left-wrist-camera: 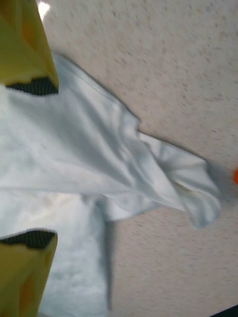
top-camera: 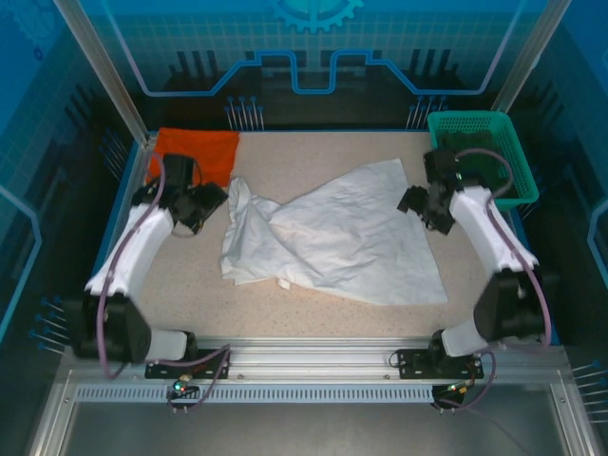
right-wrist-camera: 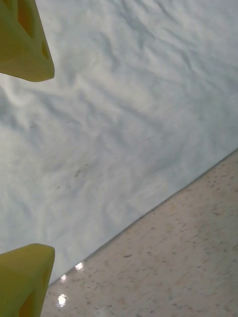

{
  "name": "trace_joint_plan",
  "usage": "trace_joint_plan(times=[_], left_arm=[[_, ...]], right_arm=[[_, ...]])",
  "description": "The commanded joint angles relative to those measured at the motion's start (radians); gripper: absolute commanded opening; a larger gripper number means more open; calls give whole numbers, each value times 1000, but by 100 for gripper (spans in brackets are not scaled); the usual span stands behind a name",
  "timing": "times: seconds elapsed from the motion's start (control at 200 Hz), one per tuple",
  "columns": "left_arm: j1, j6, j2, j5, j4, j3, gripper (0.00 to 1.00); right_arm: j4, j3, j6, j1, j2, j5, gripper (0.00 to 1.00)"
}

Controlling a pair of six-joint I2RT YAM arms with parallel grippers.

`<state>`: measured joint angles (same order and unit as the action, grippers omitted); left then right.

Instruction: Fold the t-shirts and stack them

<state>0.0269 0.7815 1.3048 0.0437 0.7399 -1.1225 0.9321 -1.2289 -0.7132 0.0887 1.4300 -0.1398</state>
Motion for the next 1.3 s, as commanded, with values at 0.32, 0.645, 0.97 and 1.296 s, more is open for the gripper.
trace_joint_plan(times=[0.32,0.645,0.97,1.296], left_arm=[[199,17,-196,300,-20,479,29],[211,238,-81,241,-240,609,45],[211,304,16,135,-343,584,52],[210,225,149,25,-388,481,45]], right_arm=[[-30,552,-271,-84,-341,96,56],[-65,599,-325,-88,-250,158,59],[-148,655,-377,-89,-146,212,65],[-187,630,-381,-87,-80,188,53]])
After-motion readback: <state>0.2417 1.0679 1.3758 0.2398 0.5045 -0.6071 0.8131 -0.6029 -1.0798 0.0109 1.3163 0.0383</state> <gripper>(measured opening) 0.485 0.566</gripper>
